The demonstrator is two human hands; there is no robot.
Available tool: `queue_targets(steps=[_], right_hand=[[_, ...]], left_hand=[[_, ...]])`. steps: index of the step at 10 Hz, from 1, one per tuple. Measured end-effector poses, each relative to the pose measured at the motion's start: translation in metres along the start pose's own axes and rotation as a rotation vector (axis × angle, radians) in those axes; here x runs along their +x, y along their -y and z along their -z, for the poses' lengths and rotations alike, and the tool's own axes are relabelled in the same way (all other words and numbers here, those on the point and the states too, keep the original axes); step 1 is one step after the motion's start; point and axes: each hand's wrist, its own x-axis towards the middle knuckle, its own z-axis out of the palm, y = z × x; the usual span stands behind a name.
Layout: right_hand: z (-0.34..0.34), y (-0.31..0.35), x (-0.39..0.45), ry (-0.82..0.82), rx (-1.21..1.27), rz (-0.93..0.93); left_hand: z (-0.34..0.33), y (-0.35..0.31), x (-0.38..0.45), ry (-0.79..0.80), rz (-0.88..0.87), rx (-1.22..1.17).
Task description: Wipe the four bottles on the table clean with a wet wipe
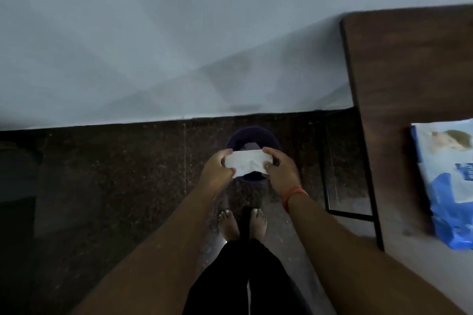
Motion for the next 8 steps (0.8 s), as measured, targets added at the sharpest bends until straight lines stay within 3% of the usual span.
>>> queue_targets(steps=[4, 7, 8], right_hand=[[-0.06, -0.172, 0.197, -0.194, -0.216, 0.014], [-0.07, -0.224, 0.243, 0.018, -0.398, -0.093], [-0.071, -0.22, 0.234, 0.048, -0.436, -0.1]], left_hand=[[-0.113, 0.125, 0.247, 0.063, -0.02, 0.191], [-0.151, 0.172, 0.312, 0.267, 0.064, 0.629], [-0.147, 0.17, 0.295, 0.222, -0.04, 0.617]])
